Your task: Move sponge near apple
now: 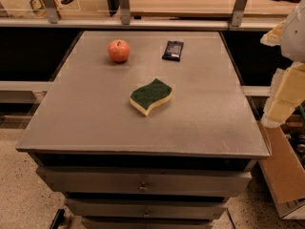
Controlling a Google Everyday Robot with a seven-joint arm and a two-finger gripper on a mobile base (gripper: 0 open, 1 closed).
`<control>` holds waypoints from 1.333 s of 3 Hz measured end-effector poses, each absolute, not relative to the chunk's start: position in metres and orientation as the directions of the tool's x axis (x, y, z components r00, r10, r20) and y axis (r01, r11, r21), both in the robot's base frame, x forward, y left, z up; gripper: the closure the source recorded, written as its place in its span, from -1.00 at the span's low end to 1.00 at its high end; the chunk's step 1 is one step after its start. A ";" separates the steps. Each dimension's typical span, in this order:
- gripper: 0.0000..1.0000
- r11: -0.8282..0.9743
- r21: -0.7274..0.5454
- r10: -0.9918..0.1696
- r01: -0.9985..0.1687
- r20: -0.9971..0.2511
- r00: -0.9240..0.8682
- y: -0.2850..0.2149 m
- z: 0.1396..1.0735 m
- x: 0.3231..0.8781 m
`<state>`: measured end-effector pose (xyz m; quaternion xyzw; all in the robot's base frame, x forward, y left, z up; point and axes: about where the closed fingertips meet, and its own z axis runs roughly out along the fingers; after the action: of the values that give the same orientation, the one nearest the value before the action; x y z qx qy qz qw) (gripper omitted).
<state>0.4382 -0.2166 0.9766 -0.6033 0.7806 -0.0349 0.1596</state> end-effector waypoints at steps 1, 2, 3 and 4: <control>-1.00 0.270 -0.247 -0.953 -0.931 -0.207 -0.221 -0.217 0.977 0.438; -1.00 0.215 -0.276 -0.970 -0.937 -0.170 -0.172 -0.214 0.977 0.437; -1.00 0.067 -0.297 -0.997 -0.953 -0.064 -0.050 -0.213 0.970 0.433; -1.00 -0.135 -0.310 -0.991 -0.941 0.047 0.126 -0.210 0.964 0.430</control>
Offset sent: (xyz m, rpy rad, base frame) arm -0.0029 0.0060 -0.0032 -0.1116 -0.0290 0.1225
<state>0.4295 -0.2104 0.9645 -0.7434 0.6497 -0.1212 0.1025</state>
